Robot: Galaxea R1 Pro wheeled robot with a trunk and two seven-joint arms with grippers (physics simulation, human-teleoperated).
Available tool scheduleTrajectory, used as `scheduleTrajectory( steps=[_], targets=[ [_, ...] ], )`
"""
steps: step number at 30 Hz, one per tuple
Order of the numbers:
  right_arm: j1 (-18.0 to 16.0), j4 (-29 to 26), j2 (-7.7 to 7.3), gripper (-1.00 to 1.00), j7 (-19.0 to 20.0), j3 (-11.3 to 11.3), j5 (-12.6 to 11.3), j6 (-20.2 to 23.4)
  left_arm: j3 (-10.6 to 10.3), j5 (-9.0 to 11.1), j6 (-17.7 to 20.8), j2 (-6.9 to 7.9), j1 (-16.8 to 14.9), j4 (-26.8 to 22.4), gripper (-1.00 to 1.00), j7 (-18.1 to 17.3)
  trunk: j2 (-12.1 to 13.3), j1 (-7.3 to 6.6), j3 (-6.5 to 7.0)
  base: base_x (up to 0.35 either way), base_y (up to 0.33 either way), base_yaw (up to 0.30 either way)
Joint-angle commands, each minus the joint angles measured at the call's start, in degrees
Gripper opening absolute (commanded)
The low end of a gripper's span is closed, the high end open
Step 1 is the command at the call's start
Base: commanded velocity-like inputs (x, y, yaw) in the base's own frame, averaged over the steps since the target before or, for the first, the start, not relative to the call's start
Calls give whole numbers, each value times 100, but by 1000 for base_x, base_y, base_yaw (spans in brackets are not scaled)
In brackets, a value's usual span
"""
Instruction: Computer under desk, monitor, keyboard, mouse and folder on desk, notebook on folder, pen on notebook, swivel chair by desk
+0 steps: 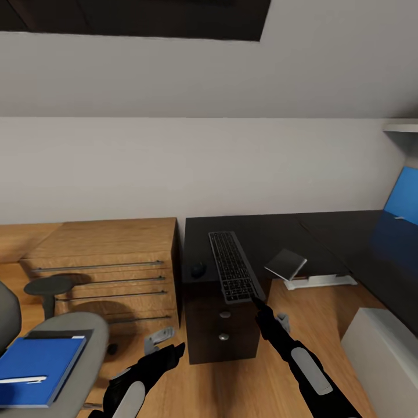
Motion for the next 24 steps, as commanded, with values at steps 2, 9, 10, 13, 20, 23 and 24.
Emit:
scheduleTrajectory(
  steps=[2,9,10,13,20,23,24],
  targets=[
    [-3,1,-5,100,6,14,-51,10,-13,56,-2,4,-5,-9,100,55,-3,0,-6,106,17,0],
    [-3,1,-6,100,8,14,-44,10,-17,56,15,2,-5,-8,100,55,-3,0,-6,120,25,0],
    [-3,1,-6,100,6,14,-43,10,-19,56,19,1,-5,-8,100,55,-3,0,-6,16,3,0],
    [-3,1,-6,100,7,14,-42,10,-22,56,18,0,-5,-8,100,55,-3,0,-6,8,1,0],
    [-3,1,-6,100,7,7,-42,10,-24,56,-3,-1,-5,-7,100,55,-3,0,-6,62,0,0],
    [-3,1,-6,100,6,6,-42,10,-24,62,22,3,-5,-7,100,54,-3,0,-6,67,0,0],
    [-3,1,-6,100,6,6,-42,10,-24,63,30,3,-5,-7,100,50,-3,0,-6,23,0,0]
  ],
)
